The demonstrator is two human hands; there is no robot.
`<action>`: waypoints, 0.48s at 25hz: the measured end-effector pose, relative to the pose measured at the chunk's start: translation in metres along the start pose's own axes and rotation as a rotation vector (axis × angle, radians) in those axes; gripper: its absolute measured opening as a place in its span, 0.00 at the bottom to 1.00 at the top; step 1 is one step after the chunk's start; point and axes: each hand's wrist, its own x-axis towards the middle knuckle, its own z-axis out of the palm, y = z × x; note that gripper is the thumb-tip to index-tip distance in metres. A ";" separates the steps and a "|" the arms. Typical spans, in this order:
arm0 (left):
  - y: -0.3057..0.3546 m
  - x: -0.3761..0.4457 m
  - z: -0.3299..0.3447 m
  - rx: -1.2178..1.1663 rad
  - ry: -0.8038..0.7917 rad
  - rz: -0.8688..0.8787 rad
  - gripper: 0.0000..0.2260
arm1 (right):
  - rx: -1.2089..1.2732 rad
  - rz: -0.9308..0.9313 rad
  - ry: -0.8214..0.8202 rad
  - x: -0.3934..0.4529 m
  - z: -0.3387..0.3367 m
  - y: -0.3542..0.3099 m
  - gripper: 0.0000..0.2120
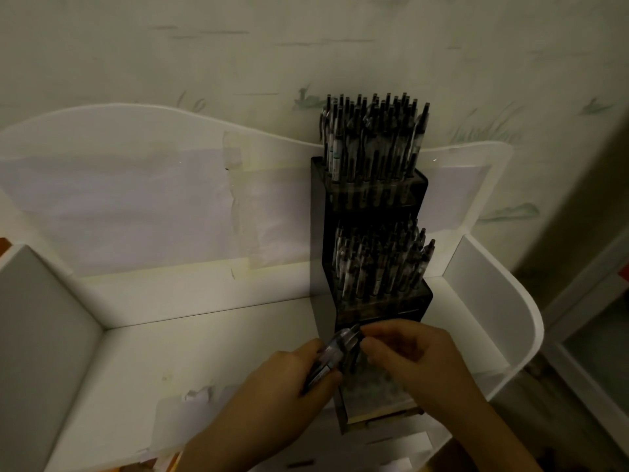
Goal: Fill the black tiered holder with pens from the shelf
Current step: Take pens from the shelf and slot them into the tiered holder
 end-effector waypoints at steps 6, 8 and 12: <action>0.006 0.004 0.004 0.004 -0.027 0.031 0.04 | 0.131 0.091 -0.076 -0.004 0.006 -0.005 0.09; 0.008 0.004 0.002 -0.003 -0.027 0.033 0.04 | 0.178 0.114 -0.070 -0.005 0.001 -0.006 0.09; 0.011 0.001 -0.001 0.005 -0.029 0.024 0.06 | 0.318 0.158 -0.002 -0.003 -0.013 -0.010 0.09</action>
